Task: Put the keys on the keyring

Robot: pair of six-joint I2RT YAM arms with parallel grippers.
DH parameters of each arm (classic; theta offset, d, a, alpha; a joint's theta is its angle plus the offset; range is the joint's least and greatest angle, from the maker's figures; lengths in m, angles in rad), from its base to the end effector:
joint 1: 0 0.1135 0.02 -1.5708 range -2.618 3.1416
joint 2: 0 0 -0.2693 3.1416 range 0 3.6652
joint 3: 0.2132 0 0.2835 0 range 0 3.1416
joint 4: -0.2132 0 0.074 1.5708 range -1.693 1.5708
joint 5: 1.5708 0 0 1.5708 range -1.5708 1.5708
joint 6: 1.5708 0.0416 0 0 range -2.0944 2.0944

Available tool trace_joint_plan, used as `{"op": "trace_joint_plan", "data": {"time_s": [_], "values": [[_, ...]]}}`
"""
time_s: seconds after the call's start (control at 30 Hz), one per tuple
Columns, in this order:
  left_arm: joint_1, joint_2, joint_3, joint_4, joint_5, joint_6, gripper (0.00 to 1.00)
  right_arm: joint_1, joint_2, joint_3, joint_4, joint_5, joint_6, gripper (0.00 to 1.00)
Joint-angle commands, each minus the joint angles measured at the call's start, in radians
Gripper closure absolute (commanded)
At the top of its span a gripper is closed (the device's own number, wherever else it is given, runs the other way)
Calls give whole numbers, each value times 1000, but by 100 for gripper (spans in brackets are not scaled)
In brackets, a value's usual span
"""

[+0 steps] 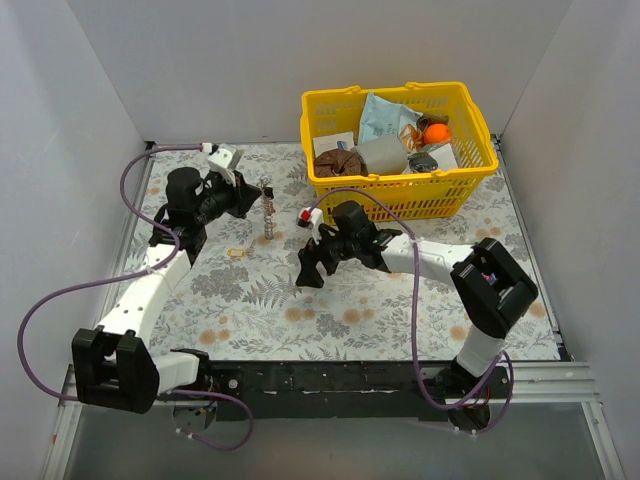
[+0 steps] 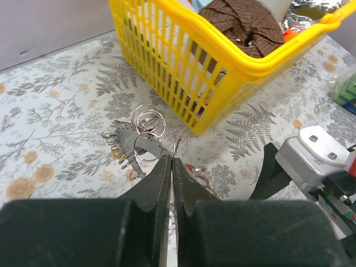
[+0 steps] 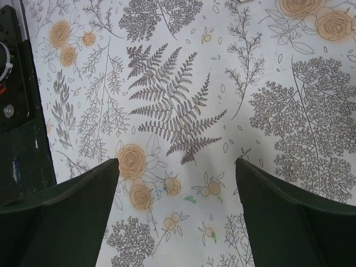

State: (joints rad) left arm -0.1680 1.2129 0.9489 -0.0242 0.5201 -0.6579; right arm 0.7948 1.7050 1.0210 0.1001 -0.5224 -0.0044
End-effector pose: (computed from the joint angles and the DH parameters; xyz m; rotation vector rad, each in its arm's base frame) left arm 0.3065 -0.0729 0.3200 -0.0955 1.9525 -1.0418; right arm 0.2657 0.3004 0.1911 -1.1578 1.9211 1.0074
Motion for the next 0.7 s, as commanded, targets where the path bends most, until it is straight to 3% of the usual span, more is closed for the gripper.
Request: {"op": "trace_joint_plan", "data": {"time_s": [0.0, 0.37, 0.67], "values": [[41, -75, -10, 35, -74, -23, 100, 9, 51, 88, 39, 4, -8, 8], [197, -168, -97, -20, -158, -66, 100, 34, 243, 278, 66, 18, 24, 11], [265, -230, -140, -43, -322, -39, 100, 89, 442, 533, -46, 160, 6, 13]]}}
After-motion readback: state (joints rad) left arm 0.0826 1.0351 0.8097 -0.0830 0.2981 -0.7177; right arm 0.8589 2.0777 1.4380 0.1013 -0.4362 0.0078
